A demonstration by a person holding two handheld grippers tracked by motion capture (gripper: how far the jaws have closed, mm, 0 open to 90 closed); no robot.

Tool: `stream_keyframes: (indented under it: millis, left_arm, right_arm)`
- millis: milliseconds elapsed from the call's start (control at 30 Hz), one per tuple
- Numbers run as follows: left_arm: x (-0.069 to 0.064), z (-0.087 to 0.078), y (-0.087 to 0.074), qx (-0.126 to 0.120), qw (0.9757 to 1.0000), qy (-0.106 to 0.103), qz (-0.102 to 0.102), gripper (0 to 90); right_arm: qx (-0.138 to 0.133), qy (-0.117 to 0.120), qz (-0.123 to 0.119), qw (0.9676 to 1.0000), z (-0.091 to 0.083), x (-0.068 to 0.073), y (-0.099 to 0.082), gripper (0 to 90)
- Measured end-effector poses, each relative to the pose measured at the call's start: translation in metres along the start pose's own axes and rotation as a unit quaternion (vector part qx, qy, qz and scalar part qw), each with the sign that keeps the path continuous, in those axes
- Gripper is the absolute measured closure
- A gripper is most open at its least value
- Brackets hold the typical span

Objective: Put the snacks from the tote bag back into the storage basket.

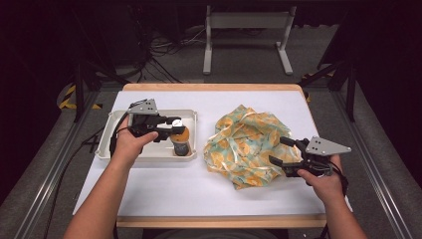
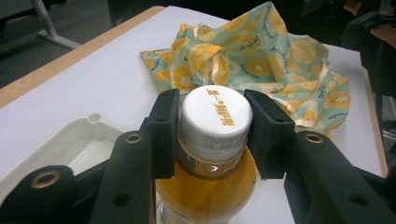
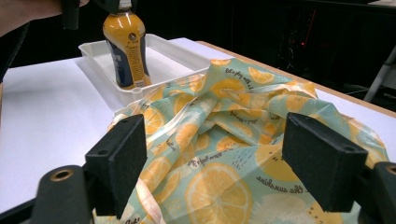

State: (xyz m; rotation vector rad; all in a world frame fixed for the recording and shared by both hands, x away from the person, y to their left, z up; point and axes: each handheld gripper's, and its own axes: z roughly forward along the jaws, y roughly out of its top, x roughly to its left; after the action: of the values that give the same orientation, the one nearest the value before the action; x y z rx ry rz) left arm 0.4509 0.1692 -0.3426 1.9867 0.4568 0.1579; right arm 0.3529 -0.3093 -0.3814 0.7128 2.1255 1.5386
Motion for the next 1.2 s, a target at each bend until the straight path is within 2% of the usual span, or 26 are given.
stream_keyframes:
  millis: [233,367,500,533,567,633,667,833,967,1200]
  left_arm:
    - [-0.001,-0.003,-0.001,0.002,1.0,0.007,-0.003,57.2]
    - [-0.001,-0.003,-0.001,0.004,0.9999,0.011,-0.007,51.7]
    - [-0.002,-0.003,0.0,0.004,0.9996,0.021,-0.017,39.7]
    - [-0.002,-0.003,0.0,-0.004,0.9992,0.033,-0.022,27.3]
    - [-0.003,-0.004,0.001,-0.01,0.9989,0.037,-0.025,23.0]
    - [-0.004,-0.005,0.001,-0.011,0.9987,0.044,-0.024,16.3]
    - [-0.004,-0.006,0.001,-0.014,0.9985,0.048,-0.022,16.3]
    - [-0.013,-0.017,0.005,-0.034,0.9972,0.063,-0.02,9.8]
    - [-0.02,-0.03,0.003,-0.026,0.9964,0.078,-0.019,8.6]
    - [-0.033,-0.062,-0.023,-0.036,0.9945,0.094,-0.029,7.6]
  right_arm:
    - [0.0,0.001,0.001,1.0,0.001,0.0,0.0,22.9]
    - [0.001,0.001,-0.001,1.0,0.001,0.001,0.0,22.8]
    - [-0.001,0.001,-0.001,1.0,0.002,0.0,0.001,22.8]
    - [0.0,0.002,-0.002,1.0,0.002,-0.001,0.001,22.8]
    - [-0.001,0.003,-0.001,1.0,0.003,-0.001,0.001,22.8]
    - [-0.001,0.004,-0.002,1.0,0.004,-0.001,0.002,22.8]
    - [-0.001,0.004,-0.002,1.0,0.004,-0.001,0.002,22.8]
    - [-0.001,0.005,-0.003,1.0,0.005,-0.001,0.002,22.6]
    - [0.001,0.004,-0.005,1.0,0.005,-0.001,0.003,22.5]
    - [0.004,0.005,-0.003,1.0,0.006,0.0,0.002,22.5]
